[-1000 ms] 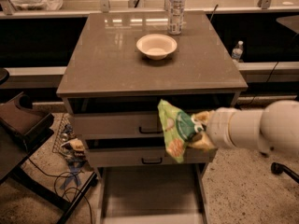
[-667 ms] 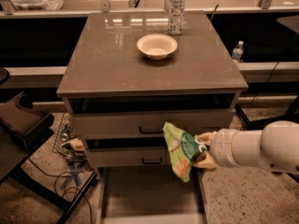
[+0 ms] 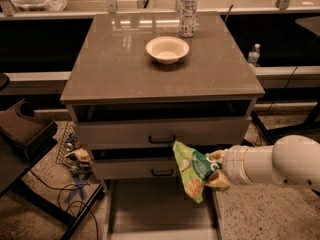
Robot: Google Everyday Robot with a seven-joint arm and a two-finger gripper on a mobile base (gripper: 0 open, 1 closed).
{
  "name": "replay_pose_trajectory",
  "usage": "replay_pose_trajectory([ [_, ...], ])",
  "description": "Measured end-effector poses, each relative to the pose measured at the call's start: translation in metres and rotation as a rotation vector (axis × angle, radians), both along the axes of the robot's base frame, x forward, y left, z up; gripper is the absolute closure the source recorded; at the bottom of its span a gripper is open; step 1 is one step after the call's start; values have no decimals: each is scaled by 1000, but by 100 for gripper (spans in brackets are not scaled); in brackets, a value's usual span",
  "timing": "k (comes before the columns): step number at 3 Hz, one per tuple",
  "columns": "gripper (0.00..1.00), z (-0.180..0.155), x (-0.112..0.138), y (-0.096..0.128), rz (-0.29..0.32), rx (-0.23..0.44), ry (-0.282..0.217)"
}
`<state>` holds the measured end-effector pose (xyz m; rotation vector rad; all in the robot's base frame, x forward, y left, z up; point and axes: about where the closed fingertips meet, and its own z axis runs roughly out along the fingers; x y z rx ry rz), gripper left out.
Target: Place green rice chip bag into bottom drawer
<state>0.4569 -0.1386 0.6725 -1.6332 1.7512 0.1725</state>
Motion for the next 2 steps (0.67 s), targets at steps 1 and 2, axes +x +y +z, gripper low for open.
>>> replay_pose_trajectory([
  [1, 100, -10, 2, 4, 2, 7, 17],
  [2, 100, -46, 6, 18, 8, 39, 47],
])
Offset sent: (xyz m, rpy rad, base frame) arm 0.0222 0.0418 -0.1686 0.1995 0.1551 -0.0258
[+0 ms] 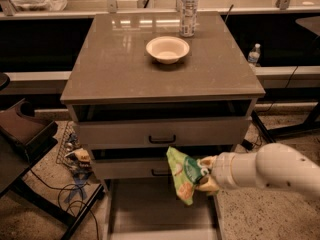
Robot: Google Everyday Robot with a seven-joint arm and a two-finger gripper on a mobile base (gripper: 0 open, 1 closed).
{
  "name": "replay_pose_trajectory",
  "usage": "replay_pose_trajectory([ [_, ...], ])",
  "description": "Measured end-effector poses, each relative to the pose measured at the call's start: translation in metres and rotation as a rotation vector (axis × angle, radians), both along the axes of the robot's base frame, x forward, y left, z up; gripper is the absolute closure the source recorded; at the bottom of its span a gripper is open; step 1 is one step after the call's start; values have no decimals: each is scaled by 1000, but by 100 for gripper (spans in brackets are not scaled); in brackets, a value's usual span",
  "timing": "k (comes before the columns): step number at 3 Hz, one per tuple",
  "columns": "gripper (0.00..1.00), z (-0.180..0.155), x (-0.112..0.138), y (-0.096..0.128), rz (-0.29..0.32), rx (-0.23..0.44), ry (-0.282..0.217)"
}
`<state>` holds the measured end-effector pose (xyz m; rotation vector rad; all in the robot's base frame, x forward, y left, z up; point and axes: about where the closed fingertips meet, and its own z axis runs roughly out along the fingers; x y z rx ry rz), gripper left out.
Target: Place green rice chip bag into bottom drawer
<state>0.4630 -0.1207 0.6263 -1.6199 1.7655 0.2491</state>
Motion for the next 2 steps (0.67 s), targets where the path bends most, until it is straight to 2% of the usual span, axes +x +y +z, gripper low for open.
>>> replay_pose_trajectory([
  [1, 100, -88, 8, 20, 15, 115, 23],
  [2, 100, -147, 9, 34, 39, 200, 48],
])
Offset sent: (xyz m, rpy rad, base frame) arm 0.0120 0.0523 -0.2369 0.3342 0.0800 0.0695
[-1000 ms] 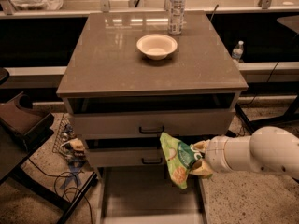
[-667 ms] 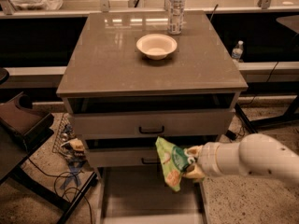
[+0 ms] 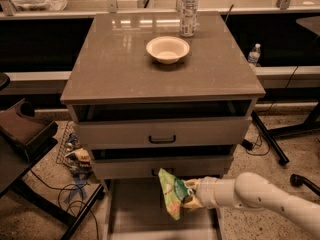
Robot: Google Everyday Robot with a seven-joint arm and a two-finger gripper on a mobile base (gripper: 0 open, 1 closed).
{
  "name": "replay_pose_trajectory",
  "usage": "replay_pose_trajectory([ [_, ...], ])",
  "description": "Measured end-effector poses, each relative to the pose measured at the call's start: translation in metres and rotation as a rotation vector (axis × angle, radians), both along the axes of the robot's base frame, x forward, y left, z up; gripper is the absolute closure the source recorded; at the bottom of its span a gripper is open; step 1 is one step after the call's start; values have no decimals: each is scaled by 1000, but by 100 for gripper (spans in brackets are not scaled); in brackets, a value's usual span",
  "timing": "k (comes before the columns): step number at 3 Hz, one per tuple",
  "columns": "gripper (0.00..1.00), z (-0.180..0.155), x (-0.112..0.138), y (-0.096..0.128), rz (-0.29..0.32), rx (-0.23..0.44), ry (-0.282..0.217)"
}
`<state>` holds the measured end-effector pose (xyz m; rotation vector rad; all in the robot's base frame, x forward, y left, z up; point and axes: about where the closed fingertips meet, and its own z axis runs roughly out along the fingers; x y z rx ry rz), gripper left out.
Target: Place green rice chip bag into bottom drawer
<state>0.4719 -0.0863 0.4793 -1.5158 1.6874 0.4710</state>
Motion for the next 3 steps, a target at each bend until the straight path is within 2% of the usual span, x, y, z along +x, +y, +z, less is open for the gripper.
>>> replay_pose_trajectory([
  [1, 100, -69, 0, 12, 31, 51, 47],
  [2, 100, -121, 1, 23, 47, 71, 92],
  [3, 100, -168, 3, 34, 36, 105, 135],
])
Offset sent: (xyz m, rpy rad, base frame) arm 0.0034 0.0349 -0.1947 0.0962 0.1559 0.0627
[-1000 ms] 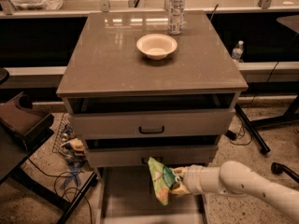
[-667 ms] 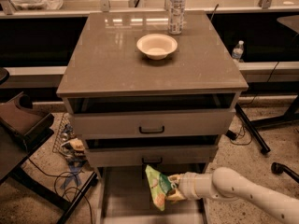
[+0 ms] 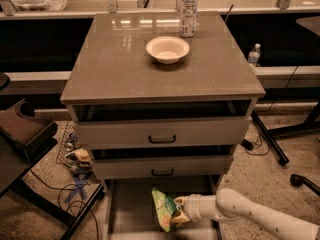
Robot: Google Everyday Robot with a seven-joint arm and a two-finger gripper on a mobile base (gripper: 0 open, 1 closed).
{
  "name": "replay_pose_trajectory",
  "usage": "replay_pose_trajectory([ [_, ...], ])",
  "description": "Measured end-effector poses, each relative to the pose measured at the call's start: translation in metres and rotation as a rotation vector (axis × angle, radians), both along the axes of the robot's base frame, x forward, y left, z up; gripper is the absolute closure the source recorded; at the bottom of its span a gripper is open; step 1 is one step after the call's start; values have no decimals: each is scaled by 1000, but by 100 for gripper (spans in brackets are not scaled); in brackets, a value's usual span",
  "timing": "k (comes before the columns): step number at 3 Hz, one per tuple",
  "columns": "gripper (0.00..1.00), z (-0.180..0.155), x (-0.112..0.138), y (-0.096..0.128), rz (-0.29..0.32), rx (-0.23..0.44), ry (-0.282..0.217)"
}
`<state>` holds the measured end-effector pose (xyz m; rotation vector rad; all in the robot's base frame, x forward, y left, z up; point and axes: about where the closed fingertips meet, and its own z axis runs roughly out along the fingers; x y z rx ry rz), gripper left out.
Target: Place green rice chip bag into bottom drawer
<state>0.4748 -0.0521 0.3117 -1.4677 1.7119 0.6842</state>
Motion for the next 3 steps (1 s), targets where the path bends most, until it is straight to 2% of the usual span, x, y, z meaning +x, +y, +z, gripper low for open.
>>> replay_pose_trajectory([
  [1, 86, -6, -1, 3, -3, 8, 9],
  [3, 39, -7, -3, 7, 3, 12, 12],
])
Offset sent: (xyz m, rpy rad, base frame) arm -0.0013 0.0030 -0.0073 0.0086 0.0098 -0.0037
